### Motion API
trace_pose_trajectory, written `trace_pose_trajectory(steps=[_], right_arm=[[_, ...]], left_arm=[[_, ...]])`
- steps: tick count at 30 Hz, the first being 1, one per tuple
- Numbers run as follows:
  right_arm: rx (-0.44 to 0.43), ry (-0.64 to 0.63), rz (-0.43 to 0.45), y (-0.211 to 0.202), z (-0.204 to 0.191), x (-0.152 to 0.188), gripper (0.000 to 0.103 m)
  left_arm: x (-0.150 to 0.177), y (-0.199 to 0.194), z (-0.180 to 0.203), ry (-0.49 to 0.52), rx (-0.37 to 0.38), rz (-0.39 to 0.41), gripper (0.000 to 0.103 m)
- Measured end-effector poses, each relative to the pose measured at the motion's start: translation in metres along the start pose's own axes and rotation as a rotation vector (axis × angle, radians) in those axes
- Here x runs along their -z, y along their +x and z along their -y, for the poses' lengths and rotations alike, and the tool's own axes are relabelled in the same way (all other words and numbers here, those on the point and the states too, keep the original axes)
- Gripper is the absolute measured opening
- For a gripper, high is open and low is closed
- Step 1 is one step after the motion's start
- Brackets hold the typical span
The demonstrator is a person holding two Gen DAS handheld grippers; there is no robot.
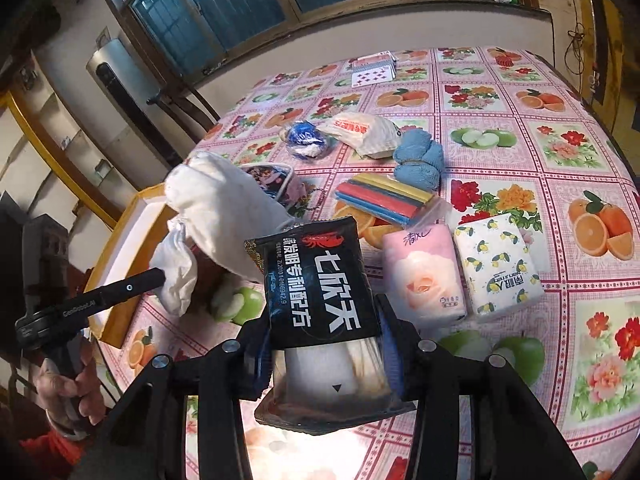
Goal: Organize soft objects
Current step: 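Drop the white cloth in the tray with the left tool while the right drops the snack bag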
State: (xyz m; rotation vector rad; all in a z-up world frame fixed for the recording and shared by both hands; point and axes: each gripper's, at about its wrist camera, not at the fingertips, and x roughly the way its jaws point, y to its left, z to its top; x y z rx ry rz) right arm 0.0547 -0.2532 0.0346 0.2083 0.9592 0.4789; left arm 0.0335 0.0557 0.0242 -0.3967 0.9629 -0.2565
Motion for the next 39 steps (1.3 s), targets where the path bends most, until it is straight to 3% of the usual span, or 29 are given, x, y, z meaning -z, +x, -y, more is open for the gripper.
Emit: trace_pose_trajectory(steps=[4, 9, 15, 21, 28, 34, 37, 39], right_arm=[[-0.084, -0.059, 0.023, -0.010, -0.046, -0.005, 0.046], [-0.212, -0.161, 0.008, 0.016, -0.129, -0.030, 0.046], [-0.252, -0.218, -0.051, 0.104, -0.230, -0.071, 0.045], [-0.209, -0.188, -0.127, 0.214, -0.296, -0.100, 0.045], [-0.078, -0.187, -0.163, 0.296, -0.310, -0.107, 0.045], [-0.118, -0.163, -0.199, 0.305, -0.297, -0.102, 0.052], [-0.168, -0.149, -0.166, 0.283, -0.290, -0.099, 0.058], [-0.222, -0.125, -0.128, 0.262, -0.283, -0.101, 0.069]], left_arm=[[-0.009, -0.031, -0.006, 0.001, 0.019, 0.051, 0.006], [-0.033, -0.089, -0.039, 0.000, -0.085, 0.175, 0.006], [-0.068, -0.117, -0.108, -0.073, -0.277, 0.255, 0.006], [-0.091, -0.083, -0.168, -0.124, -0.389, 0.187, 0.007], [-0.105, -0.047, -0.218, -0.187, -0.446, 0.111, 0.007], [-0.108, -0.031, -0.235, -0.228, -0.446, 0.055, 0.011], [-0.105, -0.035, -0.239, -0.241, -0.466, 0.073, 0.023], [-0.102, -0.046, -0.239, -0.262, -0.487, 0.116, 0.048]])
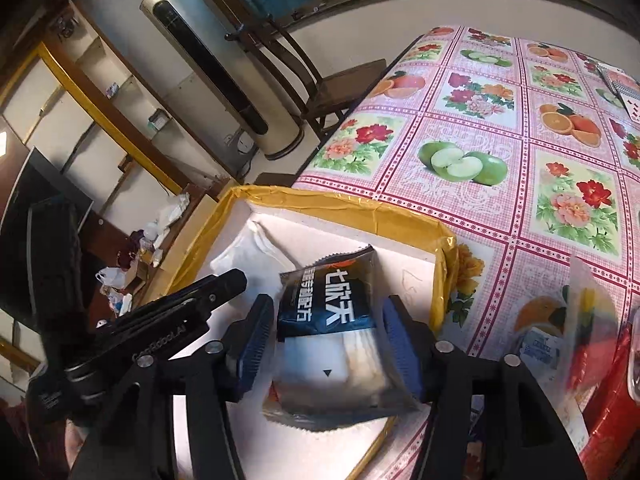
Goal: Organize soft objects
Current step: 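Drop the white cloth in the tray with the left tool while the right drops the snack bag, then move the left tool over the red plastic bag while the right tool returns to the table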
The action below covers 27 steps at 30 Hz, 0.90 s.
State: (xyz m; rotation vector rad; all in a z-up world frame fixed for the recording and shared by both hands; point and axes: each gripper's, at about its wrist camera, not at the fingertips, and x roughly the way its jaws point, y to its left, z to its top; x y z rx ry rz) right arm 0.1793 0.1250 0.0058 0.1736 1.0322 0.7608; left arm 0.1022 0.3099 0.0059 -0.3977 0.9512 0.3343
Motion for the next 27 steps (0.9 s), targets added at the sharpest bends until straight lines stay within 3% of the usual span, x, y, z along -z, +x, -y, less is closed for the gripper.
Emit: trace_pose_trajectory(steps=[2, 4, 11, 19, 24, 27], right_arm=[[-0.040, 0.017, 0.028, -0.021, 0.000, 0.001, 0.074], [-0.068, 0.012, 0.047, -0.045, 0.001, 0.008, 0.074], [-0.025, -0.028, 0.129, -0.138, 0.027, 0.064, 0.084], [0.065, 0.009, 0.215, -0.212, 0.079, 0.129, 0.085], [0.120, 0.062, 0.219, -0.234, 0.113, 0.158, 0.085], [0.144, 0.105, 0.233, -0.251, 0.134, 0.173, 0.085]], left_arm=[[0.000, -0.013, -0.004, -0.020, -0.004, 0.047, 0.056], [0.002, -0.027, -0.003, -0.021, -0.010, 0.069, 0.057], [0.036, -0.074, 0.023, 0.053, 0.119, 0.086, 0.069], [0.080, -0.096, 0.082, 0.150, 0.208, 0.046, 0.069], [0.114, -0.091, 0.129, 0.283, 0.177, 0.019, 0.072], [0.126, -0.078, 0.147, 0.333, 0.185, -0.049, 0.072]])
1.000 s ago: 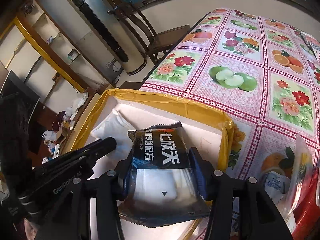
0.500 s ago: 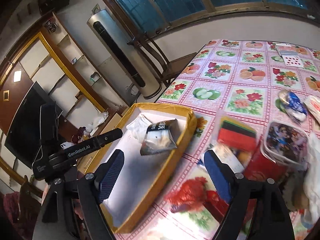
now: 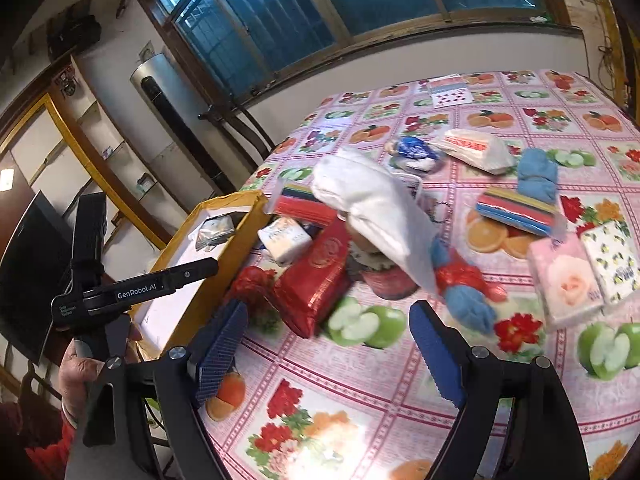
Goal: Organize soft objects
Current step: 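Move the left tool over the red plastic bag while the right tool returns to the table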
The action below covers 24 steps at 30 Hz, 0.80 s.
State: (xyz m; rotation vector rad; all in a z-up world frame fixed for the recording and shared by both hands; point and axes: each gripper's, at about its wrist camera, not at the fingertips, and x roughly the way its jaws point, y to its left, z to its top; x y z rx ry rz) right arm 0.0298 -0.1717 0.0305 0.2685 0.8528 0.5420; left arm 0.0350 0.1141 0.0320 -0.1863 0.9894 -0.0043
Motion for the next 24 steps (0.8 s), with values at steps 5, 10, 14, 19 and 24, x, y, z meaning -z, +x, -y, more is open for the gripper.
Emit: trace_pose_trajectory(steps=[5, 10, 14, 19, 24], right_arm=[[0.035, 0.066, 0.036, -0.024, 0.035, 0.005, 0.085], [0.079, 0.104, 0.070, -0.040, 0.059, 0.005, 0.085], [0.153, 0.127, 0.078, -0.047, 0.079, 0.004, 0.086], [0.218, 0.111, 0.032, -0.037, 0.094, -0.001, 0.087], [0.252, 0.015, -0.033, -0.014, 0.090, -0.002, 0.086]], left_arm=[[0.002, 0.013, 0.008, 0.008, 0.001, -0.044, 0.072], [0.003, 0.020, 0.009, 0.005, -0.004, -0.062, 0.072], [0.006, 0.026, 0.010, 0.011, -0.010, -0.072, 0.072], [0.008, 0.038, 0.007, -0.001, -0.011, -0.102, 0.072], [0.010, 0.044, 0.008, 0.005, -0.001, -0.125, 0.072]])
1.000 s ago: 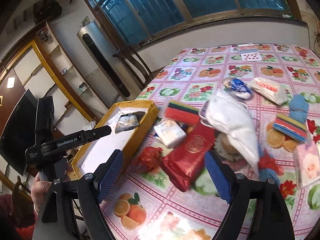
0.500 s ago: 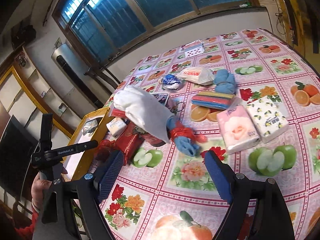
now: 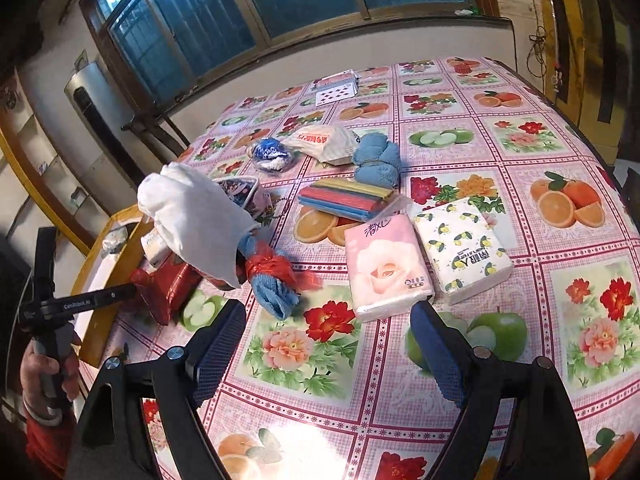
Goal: Organize soft objects
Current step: 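Move the left tool over the red plastic bag while the right tool returns to the table, then grasp the red plastic bag with the left tool while the right tool grasps the pink tissue pack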
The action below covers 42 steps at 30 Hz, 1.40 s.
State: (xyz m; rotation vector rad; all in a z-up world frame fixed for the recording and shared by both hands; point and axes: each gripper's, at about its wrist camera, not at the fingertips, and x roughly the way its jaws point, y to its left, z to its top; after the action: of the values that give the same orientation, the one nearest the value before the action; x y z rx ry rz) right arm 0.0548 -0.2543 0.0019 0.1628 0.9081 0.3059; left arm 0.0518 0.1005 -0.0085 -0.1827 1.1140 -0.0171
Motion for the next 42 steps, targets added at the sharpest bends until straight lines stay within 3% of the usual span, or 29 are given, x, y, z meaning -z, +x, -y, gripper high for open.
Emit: trace_pose_trajectory(steps=[3, 8, 11, 14, 16, 22, 29, 36, 39, 40, 42], right_arm=[[-0.016, 0.001, -0.033, 0.014, 0.005, -0.002, 0.086], [-0.119, 0.098, -0.081, 0.028, 0.032, -0.011, 0.086], [-0.126, 0.144, -0.096, 0.035, 0.049, -0.022, 0.086], [-0.077, 0.171, -0.073, 0.038, 0.062, -0.032, 0.086], [-0.127, 0.195, -0.083, 0.039, 0.065, -0.036, 0.087], [-0.055, -0.016, -0.116, 0.045, 0.034, -0.050, 0.087], [-0.077, -0.185, -0.190, 0.063, 0.012, -0.053, 0.087], [-0.029, -0.227, -0.221, 0.075, 0.007, -0.049, 0.087], [0.015, -0.259, -0.225, 0.079, 0.002, -0.043, 0.075], [0.035, -0.262, -0.226, 0.081, 0.001, -0.041, 0.062], [0.052, -0.259, -0.217, 0.081, 0.000, -0.041, 0.058]], left_arm=[[0.000, 0.002, -0.001, -0.002, -0.005, -0.006, 0.072], [-0.001, 0.002, -0.006, -0.017, 0.012, -0.015, 0.072], [-0.002, 0.002, -0.006, -0.023, 0.015, -0.013, 0.072], [-0.002, 0.002, -0.003, -0.013, 0.011, -0.014, 0.072], [-0.002, 0.002, -0.003, -0.008, 0.008, -0.018, 0.072], [-0.006, 0.003, -0.009, -0.048, 0.041, -0.033, 0.072], [-0.010, 0.006, -0.008, -0.029, 0.028, -0.048, 0.072], [-0.015, 0.015, 0.000, 0.049, -0.013, -0.060, 0.072], [-0.013, 0.016, 0.004, 0.091, -0.024, -0.060, 0.072], [-0.012, 0.016, 0.004, 0.101, -0.023, -0.057, 0.072], [-0.013, 0.016, 0.004, 0.115, -0.021, -0.051, 0.070]])
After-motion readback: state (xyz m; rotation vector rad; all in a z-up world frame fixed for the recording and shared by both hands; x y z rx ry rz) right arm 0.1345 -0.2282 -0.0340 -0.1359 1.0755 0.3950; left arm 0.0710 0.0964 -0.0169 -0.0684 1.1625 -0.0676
